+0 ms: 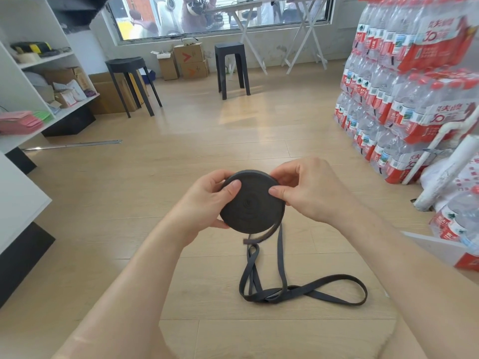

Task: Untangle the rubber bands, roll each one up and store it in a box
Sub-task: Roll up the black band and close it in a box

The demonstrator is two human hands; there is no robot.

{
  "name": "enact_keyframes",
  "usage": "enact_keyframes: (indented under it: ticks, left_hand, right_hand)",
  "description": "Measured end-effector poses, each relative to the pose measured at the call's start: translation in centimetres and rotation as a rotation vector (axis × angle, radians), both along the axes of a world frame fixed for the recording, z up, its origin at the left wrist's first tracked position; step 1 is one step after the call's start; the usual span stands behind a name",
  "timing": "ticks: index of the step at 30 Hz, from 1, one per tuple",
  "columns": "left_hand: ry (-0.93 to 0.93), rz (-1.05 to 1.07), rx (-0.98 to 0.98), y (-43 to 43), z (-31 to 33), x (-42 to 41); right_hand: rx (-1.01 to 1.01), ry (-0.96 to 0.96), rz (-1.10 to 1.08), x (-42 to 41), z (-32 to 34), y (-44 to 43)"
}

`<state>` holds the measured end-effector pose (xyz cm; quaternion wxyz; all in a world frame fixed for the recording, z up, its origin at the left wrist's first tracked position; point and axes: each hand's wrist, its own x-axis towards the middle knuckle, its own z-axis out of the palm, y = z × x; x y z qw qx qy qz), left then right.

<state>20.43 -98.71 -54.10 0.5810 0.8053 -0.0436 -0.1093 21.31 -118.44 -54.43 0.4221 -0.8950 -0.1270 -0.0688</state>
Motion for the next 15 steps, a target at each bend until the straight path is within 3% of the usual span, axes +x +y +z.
enact_keyframes:
  ticks: [5,9,11,15]
  left_hand:
    - [-0.474,-0.012,0.667,-0.3,-0.1,0.0]
    - [-0.59,-0.092,0.809,-1.7,-0.1,-0.7]
    - [-0.533,-0.051,0.791,-1.7,0.0,-0.6]
    - [-0.382,0.092,0.563,-0.8,0.3,-0.1]
  right_hand:
    - [-0.352,-0.12,0.08,-0.6,0.2,0.8]
    - [-0.496,-0.175,0.138,-0.7,-0.2,1.5]
    - [-0.404,-0.145,0.143,-0.7,-0.4,1.6]
    - [0.027,0.115,0.063,-0.5,0.0,0.7]
